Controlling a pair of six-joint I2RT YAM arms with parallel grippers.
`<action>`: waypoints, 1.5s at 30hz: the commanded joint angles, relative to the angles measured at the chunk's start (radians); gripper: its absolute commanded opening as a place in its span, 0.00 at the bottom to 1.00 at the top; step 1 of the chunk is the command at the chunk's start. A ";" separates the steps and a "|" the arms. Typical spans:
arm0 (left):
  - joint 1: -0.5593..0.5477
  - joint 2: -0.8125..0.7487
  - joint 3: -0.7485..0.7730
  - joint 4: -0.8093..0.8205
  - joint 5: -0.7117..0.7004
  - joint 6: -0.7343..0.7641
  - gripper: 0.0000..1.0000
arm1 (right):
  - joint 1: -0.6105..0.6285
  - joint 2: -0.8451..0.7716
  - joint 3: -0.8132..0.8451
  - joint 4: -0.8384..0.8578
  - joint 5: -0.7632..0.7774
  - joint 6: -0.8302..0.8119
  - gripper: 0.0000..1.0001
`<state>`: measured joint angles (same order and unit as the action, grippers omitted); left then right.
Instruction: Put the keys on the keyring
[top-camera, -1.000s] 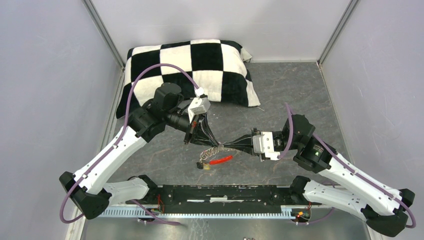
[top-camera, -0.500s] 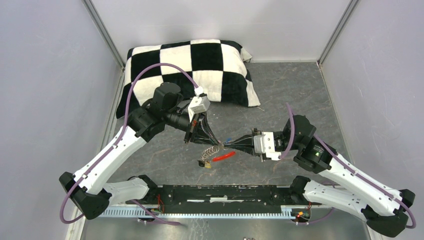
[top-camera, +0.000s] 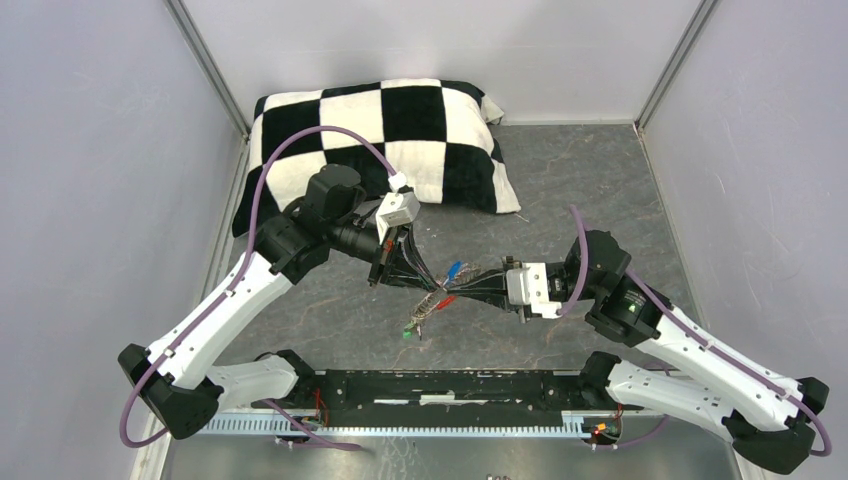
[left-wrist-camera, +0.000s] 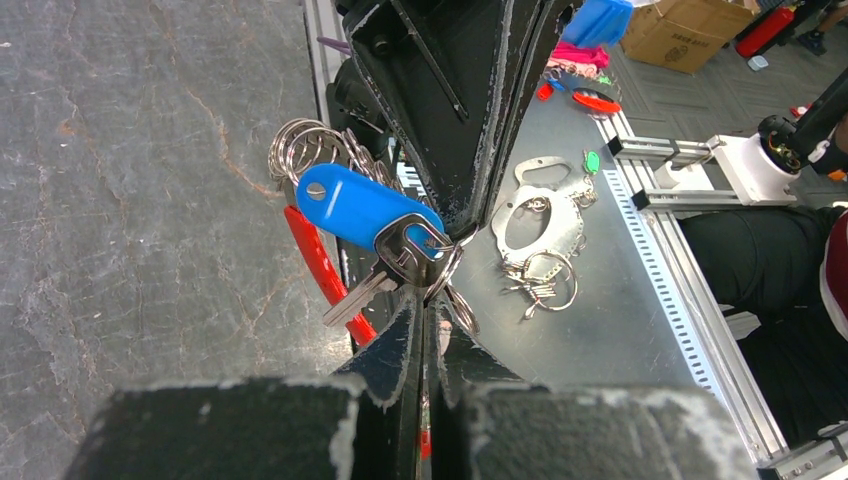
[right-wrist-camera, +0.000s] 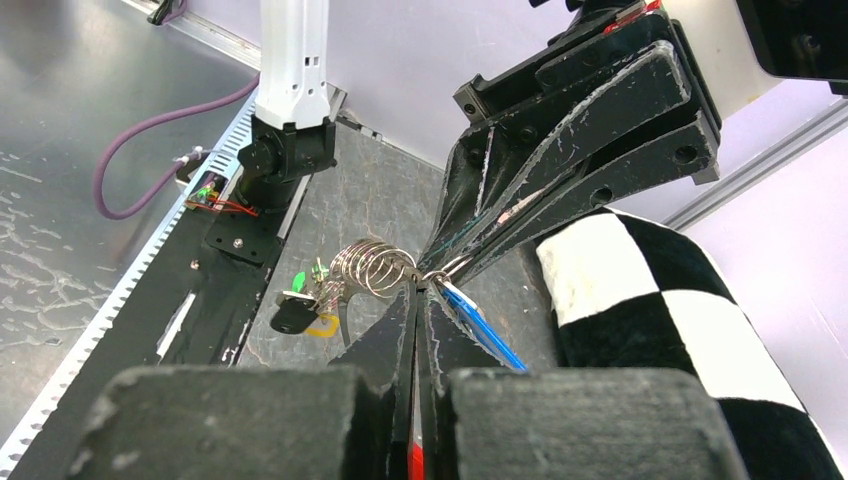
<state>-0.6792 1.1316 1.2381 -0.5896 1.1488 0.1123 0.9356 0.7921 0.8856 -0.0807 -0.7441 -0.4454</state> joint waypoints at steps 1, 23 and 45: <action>0.009 -0.021 0.044 0.043 -0.012 -0.037 0.02 | 0.005 0.010 -0.005 0.057 -0.027 0.038 0.00; 0.004 -0.036 0.042 -0.016 0.022 0.037 0.02 | 0.004 0.033 -0.023 0.187 0.028 0.112 0.00; -0.005 -0.068 0.046 -0.079 0.033 0.116 0.02 | 0.005 0.099 0.044 0.204 0.085 0.187 0.00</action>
<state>-0.6743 1.0878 1.2388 -0.6727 1.1530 0.1566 0.9367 0.8600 0.8680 0.1085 -0.7090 -0.2760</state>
